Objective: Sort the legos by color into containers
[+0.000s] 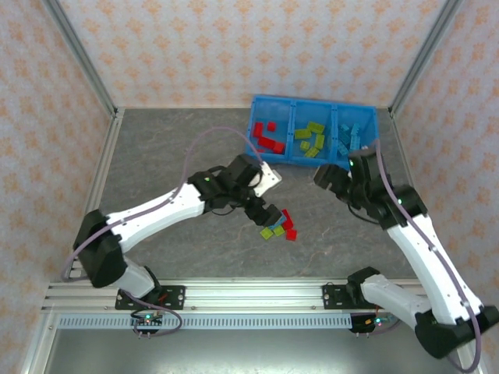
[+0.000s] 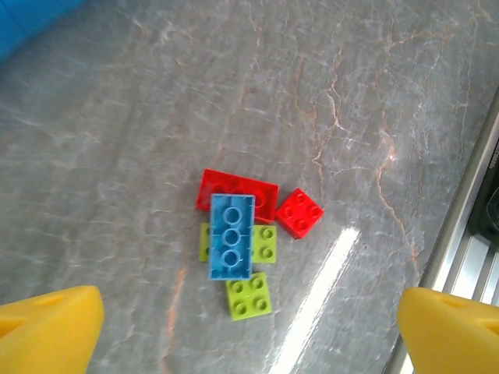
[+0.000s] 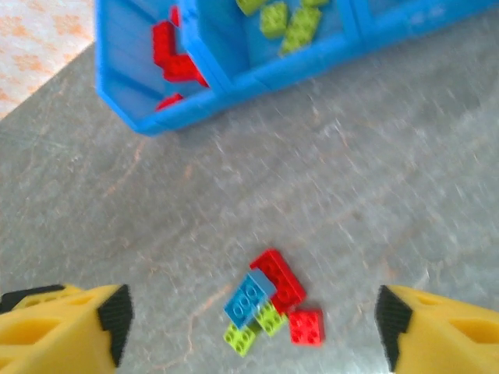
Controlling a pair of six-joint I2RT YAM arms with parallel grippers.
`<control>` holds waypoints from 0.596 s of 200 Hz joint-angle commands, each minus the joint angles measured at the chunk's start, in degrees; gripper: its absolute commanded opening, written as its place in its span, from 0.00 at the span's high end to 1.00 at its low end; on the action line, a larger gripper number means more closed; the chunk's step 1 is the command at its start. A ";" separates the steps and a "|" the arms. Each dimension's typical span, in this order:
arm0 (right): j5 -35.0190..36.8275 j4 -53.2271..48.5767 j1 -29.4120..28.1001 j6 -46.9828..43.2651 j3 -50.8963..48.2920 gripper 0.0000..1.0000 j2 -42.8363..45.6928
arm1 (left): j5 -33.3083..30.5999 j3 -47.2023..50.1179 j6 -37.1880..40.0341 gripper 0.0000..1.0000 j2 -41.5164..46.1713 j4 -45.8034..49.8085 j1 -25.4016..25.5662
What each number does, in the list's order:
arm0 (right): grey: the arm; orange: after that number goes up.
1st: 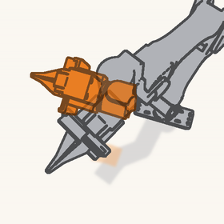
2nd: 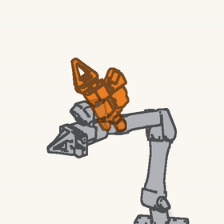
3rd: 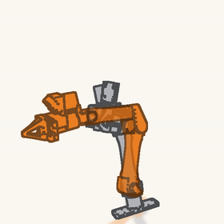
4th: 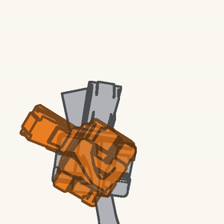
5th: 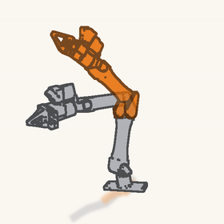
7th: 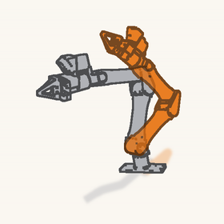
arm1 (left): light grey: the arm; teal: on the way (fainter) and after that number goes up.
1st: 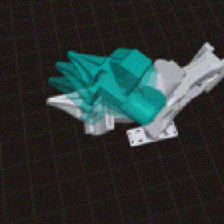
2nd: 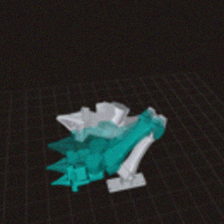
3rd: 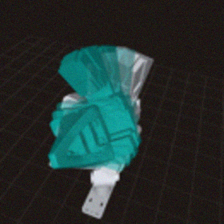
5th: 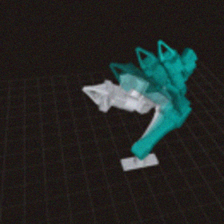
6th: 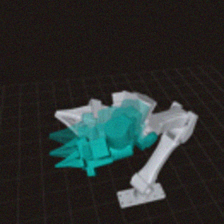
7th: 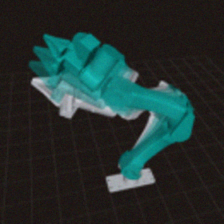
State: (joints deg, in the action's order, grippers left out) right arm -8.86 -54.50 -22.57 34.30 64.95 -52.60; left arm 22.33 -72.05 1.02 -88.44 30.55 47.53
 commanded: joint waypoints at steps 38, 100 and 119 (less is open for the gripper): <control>-4.25 -10.75 -0.38 -1.52 -4.75 0.07 8.95 | -5.76 -9.13 -12.20 0.30 -14.58 2.63 2.47; -3.97 -14.82 -0.43 -5.36 -4.64 0.06 12.66 | -10.04 -14.40 -10.50 0.33 -23.95 6.30 5.35; -4.45 -15.49 -0.43 -6.49 -4.65 0.06 13.08 | -13.83 -14.66 -10.35 0.34 -25.17 6.03 5.84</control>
State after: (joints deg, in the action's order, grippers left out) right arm -12.95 -67.07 -22.57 30.52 60.27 -40.18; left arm 14.79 -85.36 -9.02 -112.53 34.68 52.84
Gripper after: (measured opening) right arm 0.935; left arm 0.665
